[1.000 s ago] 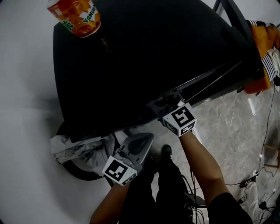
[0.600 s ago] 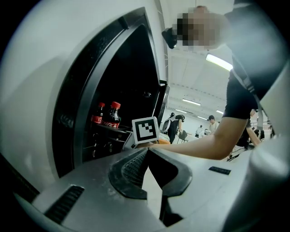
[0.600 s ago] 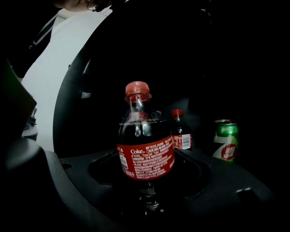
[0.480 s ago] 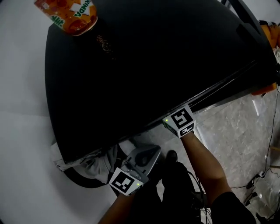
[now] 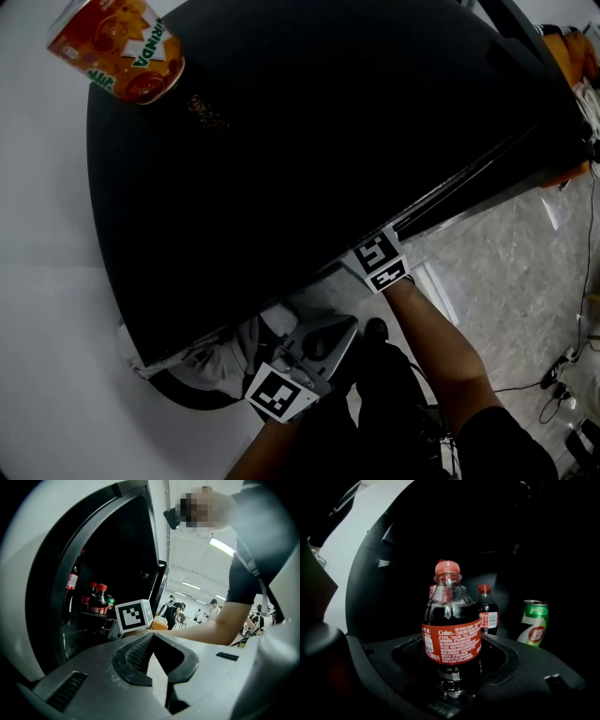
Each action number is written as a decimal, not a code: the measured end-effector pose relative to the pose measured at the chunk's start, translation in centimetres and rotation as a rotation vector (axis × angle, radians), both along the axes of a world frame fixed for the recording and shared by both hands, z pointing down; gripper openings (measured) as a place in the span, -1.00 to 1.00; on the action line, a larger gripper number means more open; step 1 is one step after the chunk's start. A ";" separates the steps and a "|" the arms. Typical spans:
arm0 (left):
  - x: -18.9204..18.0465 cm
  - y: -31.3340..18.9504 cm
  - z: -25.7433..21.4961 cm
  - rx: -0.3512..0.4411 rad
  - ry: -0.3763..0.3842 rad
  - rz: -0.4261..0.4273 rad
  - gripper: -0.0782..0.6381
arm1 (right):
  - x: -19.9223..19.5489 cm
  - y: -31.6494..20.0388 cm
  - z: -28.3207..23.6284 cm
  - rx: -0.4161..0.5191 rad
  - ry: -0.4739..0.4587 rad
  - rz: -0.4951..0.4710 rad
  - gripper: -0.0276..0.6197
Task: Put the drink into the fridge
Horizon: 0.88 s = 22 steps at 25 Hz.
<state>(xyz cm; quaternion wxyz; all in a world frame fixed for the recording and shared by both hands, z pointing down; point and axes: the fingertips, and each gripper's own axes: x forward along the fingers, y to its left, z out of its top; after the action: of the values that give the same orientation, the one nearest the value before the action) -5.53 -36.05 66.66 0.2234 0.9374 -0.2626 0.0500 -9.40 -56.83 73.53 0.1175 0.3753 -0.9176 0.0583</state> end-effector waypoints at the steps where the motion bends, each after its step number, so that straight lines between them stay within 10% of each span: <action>1: 0.0 0.1 -0.1 -0.001 0.001 0.000 -0.75 | -0.1 0.0 -0.1 -0.003 -0.001 0.003 0.06; 13: -1.6 2.2 -0.6 -0.002 -0.007 0.002 -0.75 | 1.8 1.0 -3.1 0.003 -0.028 0.059 0.07; 22: -2.4 5.2 -6.3 -0.087 0.070 0.106 -0.75 | 6.2 13.1 -13.6 -0.087 -0.198 0.002 0.06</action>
<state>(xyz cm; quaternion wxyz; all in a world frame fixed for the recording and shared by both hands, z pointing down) -7.91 -30.90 60.31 0.2700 0.9405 -0.2024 0.0403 -3.19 -43.72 59.96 0.0423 0.3632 -0.9209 0.1351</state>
